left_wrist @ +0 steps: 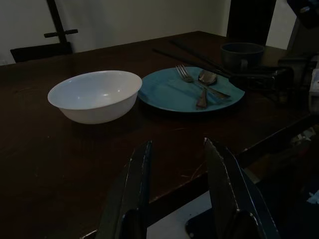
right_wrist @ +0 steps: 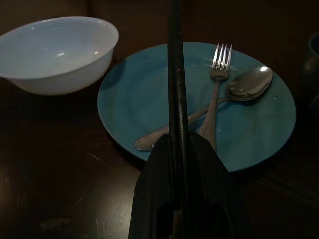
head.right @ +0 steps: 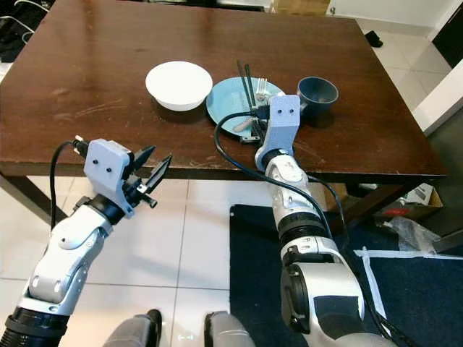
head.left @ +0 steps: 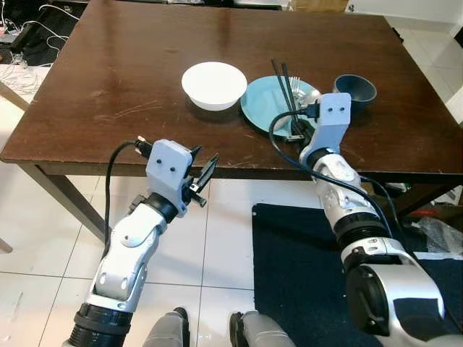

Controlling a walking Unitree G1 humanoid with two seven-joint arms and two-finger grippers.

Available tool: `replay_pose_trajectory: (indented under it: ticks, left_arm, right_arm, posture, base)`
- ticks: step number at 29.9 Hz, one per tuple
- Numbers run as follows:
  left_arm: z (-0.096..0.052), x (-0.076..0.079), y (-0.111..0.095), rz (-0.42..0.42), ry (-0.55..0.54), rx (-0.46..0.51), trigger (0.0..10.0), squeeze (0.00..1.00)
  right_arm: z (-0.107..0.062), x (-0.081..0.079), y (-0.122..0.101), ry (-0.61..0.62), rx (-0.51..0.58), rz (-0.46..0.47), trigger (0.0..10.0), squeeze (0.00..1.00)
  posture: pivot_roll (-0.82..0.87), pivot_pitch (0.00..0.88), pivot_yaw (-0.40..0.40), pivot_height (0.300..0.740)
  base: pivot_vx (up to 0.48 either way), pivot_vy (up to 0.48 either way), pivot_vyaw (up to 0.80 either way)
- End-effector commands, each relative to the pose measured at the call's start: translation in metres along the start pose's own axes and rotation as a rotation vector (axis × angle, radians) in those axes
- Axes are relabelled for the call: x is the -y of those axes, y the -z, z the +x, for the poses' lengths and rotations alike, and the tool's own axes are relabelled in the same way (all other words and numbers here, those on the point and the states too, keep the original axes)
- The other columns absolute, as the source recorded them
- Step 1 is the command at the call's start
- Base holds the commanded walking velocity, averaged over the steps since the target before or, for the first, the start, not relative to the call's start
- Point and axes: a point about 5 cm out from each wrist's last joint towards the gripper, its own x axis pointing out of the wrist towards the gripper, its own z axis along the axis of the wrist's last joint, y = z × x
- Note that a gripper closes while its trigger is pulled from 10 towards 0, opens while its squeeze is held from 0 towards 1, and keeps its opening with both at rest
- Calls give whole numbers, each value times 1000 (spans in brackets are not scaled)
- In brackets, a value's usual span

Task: Setting the table

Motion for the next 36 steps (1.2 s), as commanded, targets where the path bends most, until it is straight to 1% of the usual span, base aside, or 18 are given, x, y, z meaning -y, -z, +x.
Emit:
replay_pose_trajectory:
  ticks: [1,7,16,20,23,25,28,32,36]
  left_arm:
    - [-4,3,7,-1,5,-29,10000,0]
    - [-6,3,9,0,-3,-38,10000,0]
    - [-5,-1,8,10,-14,-45,10000,0]
    - [-5,-2,6,15,-13,-48,10000,0]
    - [-6,-2,6,15,-12,-52,10000,0]
    - [-8,-2,4,15,-11,-52,10000,0]
    - [-10,0,3,15,-10,-54,10000,0]
    - [-11,0,2,16,-11,-55,10000,0]
    - [-12,-2,0,21,-19,-60,10000,0]
  right_arm:
    - [2,1,-5,5,-3,-19,10000,0]
    - [5,-2,-7,-9,-12,-29,10000,0]
    - [10,-5,-14,-10,-30,-39,10000,0]
    - [16,-4,-19,3,-73,-74,10000,0]
    - [18,-4,-22,7,-83,-76,10000,0]
    - [20,-5,-25,9,-88,-74,10000,0]
    - [23,-7,-30,9,-98,-81,10000,0]
    - [24,-8,-30,9,-107,-88,10000,0]
    - [23,-6,-26,29,-145,-104,10000,0]
  posture:
    - [53,113,-19,740]
    - [55,122,-22,740]
    - [56,158,-19,740]
    - [61,189,-18,740]
    - [63,197,-19,740]
    - [68,221,-22,740]
    - [75,236,-28,740]
    - [80,246,-34,740]
    - [85,248,-39,740]
  base:
    - [0,0,0]
    - [0,0,0]
    - [0,0,0]
    - [0,0,0]
    - [0,0,0]
    - [0,0,0]
    - [0,0,0]
    - [0,0,0]
    - [0,0,0]
